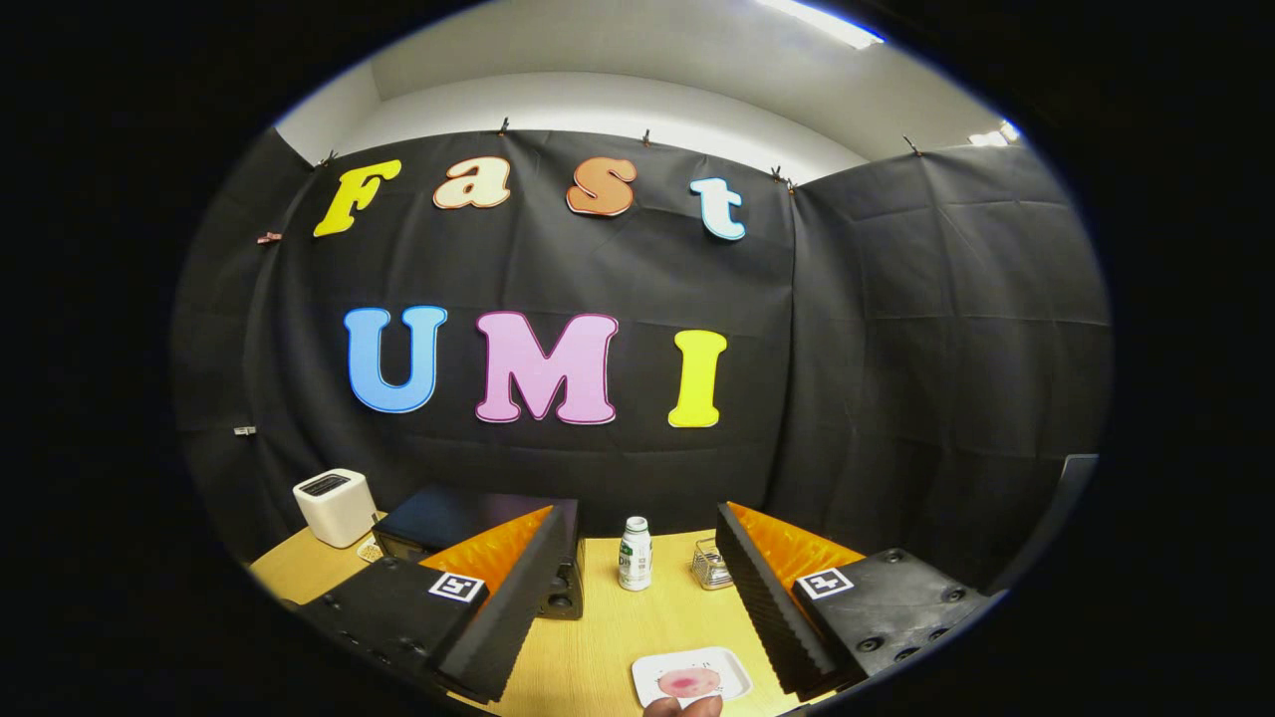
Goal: Open the toaster oven, put the food inside, and close the toaster oven door.
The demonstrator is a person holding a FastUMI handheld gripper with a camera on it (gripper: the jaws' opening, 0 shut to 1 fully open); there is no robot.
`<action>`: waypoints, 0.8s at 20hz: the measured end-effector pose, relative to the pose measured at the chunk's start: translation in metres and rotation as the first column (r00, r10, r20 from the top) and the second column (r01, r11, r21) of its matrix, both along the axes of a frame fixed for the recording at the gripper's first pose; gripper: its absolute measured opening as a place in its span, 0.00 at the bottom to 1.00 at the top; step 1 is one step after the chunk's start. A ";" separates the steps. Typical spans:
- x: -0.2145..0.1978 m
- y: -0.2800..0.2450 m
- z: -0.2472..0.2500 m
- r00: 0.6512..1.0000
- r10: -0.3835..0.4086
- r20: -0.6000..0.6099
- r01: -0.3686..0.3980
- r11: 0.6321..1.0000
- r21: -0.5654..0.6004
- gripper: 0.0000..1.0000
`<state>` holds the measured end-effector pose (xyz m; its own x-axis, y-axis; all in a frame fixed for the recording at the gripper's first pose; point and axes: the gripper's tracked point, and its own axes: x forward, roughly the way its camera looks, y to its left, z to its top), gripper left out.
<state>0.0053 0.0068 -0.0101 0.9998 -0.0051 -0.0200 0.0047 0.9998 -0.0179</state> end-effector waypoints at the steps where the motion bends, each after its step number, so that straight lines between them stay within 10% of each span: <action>1: 0.000 0.003 -0.001 1.000 0.004 0.001 -0.004 1.000 0.001 0.98; 16: 0.053 0.196 -0.069 0.974 0.187 -0.131 -0.176 0.980 0.092 0.98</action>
